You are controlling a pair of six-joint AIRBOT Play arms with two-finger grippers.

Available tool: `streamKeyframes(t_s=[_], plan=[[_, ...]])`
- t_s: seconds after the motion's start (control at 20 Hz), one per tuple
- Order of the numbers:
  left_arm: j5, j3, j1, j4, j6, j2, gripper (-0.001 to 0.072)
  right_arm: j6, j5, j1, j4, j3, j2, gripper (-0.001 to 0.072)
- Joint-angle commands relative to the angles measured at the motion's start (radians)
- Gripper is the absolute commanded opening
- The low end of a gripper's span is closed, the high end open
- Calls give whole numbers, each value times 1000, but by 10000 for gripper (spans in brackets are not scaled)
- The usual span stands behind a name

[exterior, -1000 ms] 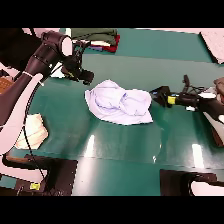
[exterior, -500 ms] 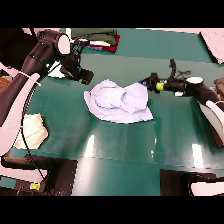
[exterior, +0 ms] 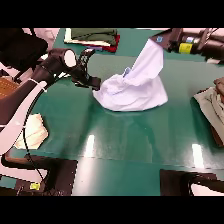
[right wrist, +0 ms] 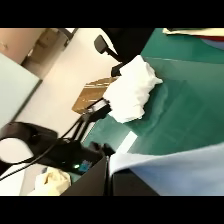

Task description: Fold the shirts.

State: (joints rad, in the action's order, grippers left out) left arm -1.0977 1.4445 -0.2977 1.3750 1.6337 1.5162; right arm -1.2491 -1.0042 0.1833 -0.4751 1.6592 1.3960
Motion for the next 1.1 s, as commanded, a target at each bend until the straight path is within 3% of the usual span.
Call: streamKeyframes(t_s=[0.0, 0.05, 0.1, 0.2, 0.3, 0.4, 0.65, 0.7, 0.75, 0.8, 0.95, 1.05], plan=[[230, -58, 41, -67, -23, 34, 637, -125, -30, 40, -212, 78, -67, 19], [260, -58, 63, -161, -110, 58, 580, -137, -49, 54, -236, 78, -76, 19], [296, -58, 85, -303, -222, 89, 468, -138, -69, 62, -235, 78, -79, 18], [289, -58, 118, -531, -397, 164, 462, -142, -77, 79, -236, 78, -79, 19], [173, -58, 126, -681, -602, 239, 463, -150, -64, 78, -235, 78, -79, 19], [62, -58, 121, -774, -732, 285, 463, -154, -64, 61, -235, 78, -79, 19], [49, -58, 121, -703, -752, 293, 462, -165, -81, 13, -232, 78, -79, 19], [48, -58, 121, -702, -751, 293, 421, -164, -83, 13, -233, 78, -82, 19], [35, -56, 121, -703, -752, 292, 168, -164, -83, 13, -235, 78, -82, 19], [9, -45, 124, -703, -750, 289, 26, -163, -84, 13, -237, 78, -82, 19], [-51, 60, 136, -697, -725, 251, 23, -164, -86, -23, -309, 78, -87, 19], [-18, 176, 166, -647, -644, 185, 23, -164, -86, -90, -312, 78, -90, 19]])
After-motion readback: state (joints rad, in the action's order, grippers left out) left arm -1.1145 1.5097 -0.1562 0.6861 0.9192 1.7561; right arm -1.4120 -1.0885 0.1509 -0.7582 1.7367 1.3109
